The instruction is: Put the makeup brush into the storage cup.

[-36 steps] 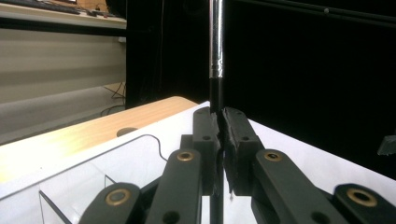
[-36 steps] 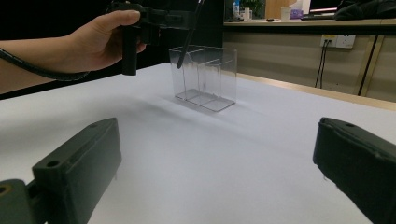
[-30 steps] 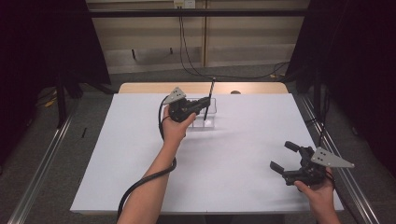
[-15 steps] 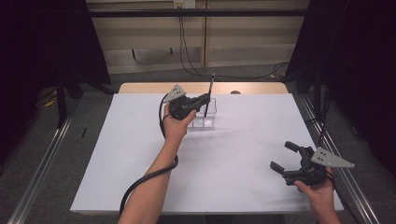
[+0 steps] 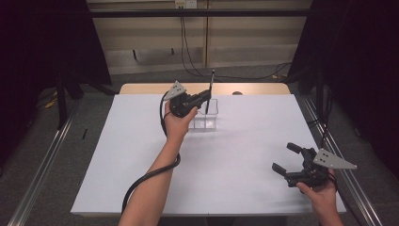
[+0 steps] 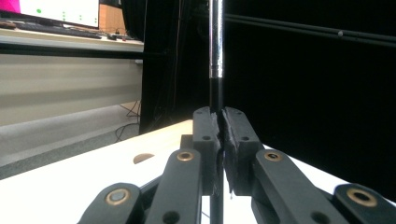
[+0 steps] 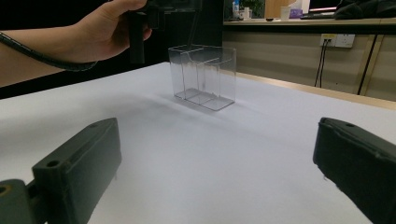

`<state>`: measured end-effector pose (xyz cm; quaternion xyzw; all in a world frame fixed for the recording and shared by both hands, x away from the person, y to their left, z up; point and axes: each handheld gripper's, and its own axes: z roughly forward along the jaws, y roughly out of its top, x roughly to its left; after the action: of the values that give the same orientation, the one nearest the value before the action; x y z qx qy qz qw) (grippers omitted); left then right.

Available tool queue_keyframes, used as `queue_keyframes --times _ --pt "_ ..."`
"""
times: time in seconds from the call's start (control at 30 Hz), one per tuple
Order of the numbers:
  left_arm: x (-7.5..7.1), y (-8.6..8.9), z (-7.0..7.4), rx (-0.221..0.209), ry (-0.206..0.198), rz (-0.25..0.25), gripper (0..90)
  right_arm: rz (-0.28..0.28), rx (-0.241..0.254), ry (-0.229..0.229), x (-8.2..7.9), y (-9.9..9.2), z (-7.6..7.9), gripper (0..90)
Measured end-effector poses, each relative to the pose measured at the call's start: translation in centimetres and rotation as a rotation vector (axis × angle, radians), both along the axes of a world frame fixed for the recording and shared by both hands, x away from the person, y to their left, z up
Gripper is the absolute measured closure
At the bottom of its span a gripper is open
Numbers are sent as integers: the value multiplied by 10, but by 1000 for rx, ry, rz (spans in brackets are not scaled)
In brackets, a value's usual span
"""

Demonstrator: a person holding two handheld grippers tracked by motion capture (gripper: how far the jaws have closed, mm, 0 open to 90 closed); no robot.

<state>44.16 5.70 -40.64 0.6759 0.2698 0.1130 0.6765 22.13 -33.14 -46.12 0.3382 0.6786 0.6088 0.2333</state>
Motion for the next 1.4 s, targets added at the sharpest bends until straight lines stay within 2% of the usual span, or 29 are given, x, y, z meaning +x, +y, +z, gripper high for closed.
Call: queue_keyframes --times 0.1,0.5,0.57,0.73,0.87,1.13,1.4 --pt "1 0 1 -15 1 12 843 -1 1 -1 0 0 0 9" --pt "6 1 3 -25 -15 39 842 -3 4 -1 0 -1 0 9" --pt "7 1 3 -13 -20 43 842 -4 4 -1 0 -1 0 9" --pt "8 -1 4 -26 -26 53 842 -4 3 -2 0 -1 0 9" --pt "9 1 6 -12 -35 63 842 -2 3 -1 0 -1 0 9" --pt "12 2 3 -30 -28 84 842 -2 2 -1 0 -1 0 9" --pt "13 5 1 -15 -35 98 842 -2 2 -1 0 -1 0 9"
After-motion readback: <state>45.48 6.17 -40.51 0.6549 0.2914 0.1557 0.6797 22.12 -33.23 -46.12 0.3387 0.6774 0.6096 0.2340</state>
